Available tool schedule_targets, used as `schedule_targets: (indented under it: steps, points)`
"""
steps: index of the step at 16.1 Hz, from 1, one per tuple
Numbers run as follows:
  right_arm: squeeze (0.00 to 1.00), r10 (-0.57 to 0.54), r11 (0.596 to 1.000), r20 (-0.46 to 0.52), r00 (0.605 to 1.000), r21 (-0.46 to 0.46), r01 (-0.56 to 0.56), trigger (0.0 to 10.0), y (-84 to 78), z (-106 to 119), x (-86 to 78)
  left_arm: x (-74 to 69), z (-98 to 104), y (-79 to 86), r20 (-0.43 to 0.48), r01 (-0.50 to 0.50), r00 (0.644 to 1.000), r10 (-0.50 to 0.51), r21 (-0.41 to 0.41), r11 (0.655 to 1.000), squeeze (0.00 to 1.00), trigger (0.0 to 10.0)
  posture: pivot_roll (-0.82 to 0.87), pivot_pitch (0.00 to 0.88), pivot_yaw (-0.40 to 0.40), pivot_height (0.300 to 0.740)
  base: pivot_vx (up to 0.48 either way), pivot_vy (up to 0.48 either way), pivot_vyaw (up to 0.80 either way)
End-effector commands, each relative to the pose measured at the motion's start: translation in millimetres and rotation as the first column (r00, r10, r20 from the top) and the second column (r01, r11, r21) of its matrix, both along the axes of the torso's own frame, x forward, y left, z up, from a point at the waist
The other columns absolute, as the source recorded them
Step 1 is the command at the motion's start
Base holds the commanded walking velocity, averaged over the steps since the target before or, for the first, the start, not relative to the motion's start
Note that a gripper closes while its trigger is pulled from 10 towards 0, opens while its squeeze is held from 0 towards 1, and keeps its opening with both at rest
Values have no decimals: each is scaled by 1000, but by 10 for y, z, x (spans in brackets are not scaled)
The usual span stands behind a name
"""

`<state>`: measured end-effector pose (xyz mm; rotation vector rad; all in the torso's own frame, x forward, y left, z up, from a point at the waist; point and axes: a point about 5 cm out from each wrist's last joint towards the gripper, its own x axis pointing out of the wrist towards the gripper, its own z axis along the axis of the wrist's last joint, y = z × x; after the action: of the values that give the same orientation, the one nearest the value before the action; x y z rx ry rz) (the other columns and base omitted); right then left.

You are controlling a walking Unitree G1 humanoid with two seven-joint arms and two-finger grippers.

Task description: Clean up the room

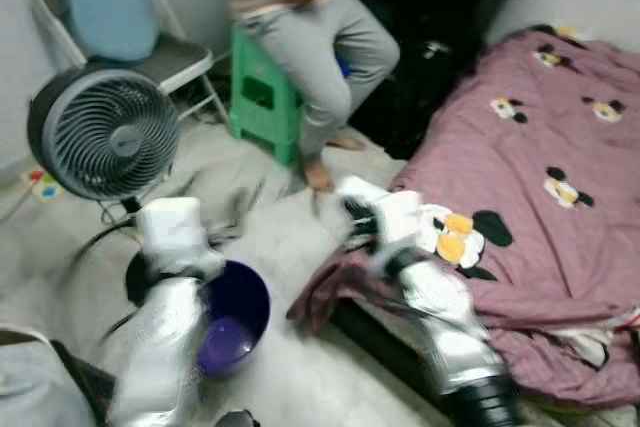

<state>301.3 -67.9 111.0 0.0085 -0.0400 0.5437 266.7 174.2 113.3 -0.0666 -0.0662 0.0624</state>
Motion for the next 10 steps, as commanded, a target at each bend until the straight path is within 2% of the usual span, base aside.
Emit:
schedule_targets:
  steps: [1, 2, 4, 6, 8, 9, 10]
  points:
    - [0, -45, 999, -27, 999, -10, 44, 10000, -113, -52, -17, -18, 65, -62, 26, 13, 1000, -13, -7, 1000, 0, 10000, 33, 114, -54, 740, 0, 0, 0]
    - [0, -56, 998, -31, 998, -13, 55, 10000, -119, -60, -22, -34, 53, -62, 22, 10, 1000, -9, -8, 1000, 0, 10000, 32, 115, -51, 740, 0, 0, 0]
    - [0, -120, 987, 55, 991, -98, 125, 10000, -157, -37, -2, -29, 34, -117, 12, 10, 1000, -10, -16, 1000, 0, 10000, 22, 117, -39, 740, 0, 0, 0]
    - [0, -114, 987, 71, 991, -107, 121, 10000, -171, -29, -8, 15, 39, -140, -2, -12, 1000, 12, -3, 1000, 0, 10000, 15, 121, -29, 740, 0, 0, 0]
    - [0, -144, 971, 71, 987, -182, 155, 10000, -216, -60, -8, 36, 69, -163, 4, 6, 1000, -6, -8, 1000, 0, 10000, 17, 122, -26, 740, 0, 0, 0]
    - [0, -110, 986, 35, 993, -119, 113, 10000, -200, -72, -33, 41, 78, -147, 4, 2, 1000, -2, 3, 1000, 0, 10000, 29, 126, -29, 740, 0, 0, 563]
    - [0, -115, 986, 44, 992, -116, 120, 10000, -184, -64, -33, 39, 85, -127, 5, -1, 1000, 1, 6, 1000, 0, 10000, 32, 126, -31, 740, 0, 0, 800]
